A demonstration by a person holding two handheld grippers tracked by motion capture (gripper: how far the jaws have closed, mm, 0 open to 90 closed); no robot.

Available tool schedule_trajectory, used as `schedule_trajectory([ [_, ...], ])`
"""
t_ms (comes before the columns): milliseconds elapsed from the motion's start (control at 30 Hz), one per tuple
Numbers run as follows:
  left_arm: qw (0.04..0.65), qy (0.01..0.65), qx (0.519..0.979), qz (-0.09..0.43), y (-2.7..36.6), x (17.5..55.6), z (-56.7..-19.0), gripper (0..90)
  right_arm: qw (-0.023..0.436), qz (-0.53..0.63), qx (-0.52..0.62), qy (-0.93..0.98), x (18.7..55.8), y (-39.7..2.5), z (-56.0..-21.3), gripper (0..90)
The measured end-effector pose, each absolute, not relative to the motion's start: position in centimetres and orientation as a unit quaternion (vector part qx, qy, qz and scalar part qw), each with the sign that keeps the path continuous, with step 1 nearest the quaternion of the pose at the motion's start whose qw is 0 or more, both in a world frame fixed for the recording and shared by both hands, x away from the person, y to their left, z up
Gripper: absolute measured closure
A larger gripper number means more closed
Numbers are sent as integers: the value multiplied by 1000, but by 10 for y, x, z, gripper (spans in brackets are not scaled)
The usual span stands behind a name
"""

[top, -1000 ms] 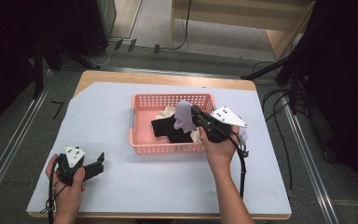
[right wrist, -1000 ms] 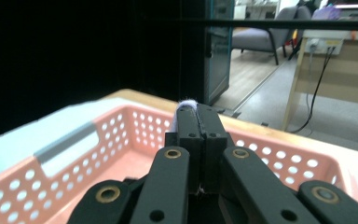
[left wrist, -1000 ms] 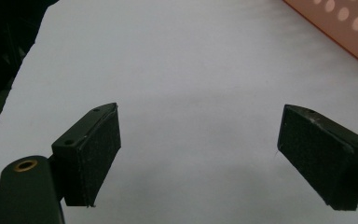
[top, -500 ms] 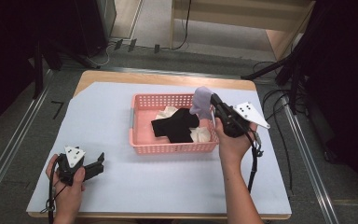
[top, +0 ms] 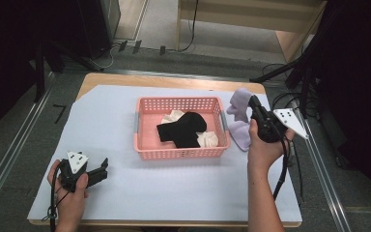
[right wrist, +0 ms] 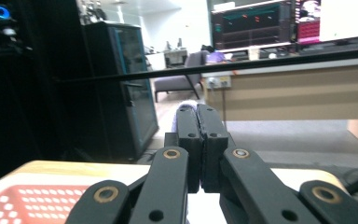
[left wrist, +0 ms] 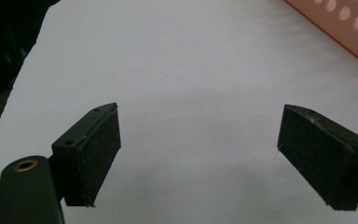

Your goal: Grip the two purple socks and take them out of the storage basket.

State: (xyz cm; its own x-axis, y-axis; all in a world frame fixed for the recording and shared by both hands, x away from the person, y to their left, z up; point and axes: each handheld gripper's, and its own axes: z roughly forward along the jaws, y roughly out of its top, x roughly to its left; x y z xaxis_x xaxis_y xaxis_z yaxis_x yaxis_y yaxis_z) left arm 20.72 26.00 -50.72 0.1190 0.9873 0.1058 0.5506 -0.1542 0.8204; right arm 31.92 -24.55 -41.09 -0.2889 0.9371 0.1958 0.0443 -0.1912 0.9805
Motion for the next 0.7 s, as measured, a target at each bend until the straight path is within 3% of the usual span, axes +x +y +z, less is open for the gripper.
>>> schedule_trajectory([
  [233,317,568,677,346,259,207,-507,142,362,587,502,522,321,-263,-434,887],
  [500,317,568,677,346,259,207,-507,142,370,547,521,542,320,-272,-451,616],
  [700,314,569,677,344,260,207,-507,142,365,537,521,553,314,-275,-456,544],
])
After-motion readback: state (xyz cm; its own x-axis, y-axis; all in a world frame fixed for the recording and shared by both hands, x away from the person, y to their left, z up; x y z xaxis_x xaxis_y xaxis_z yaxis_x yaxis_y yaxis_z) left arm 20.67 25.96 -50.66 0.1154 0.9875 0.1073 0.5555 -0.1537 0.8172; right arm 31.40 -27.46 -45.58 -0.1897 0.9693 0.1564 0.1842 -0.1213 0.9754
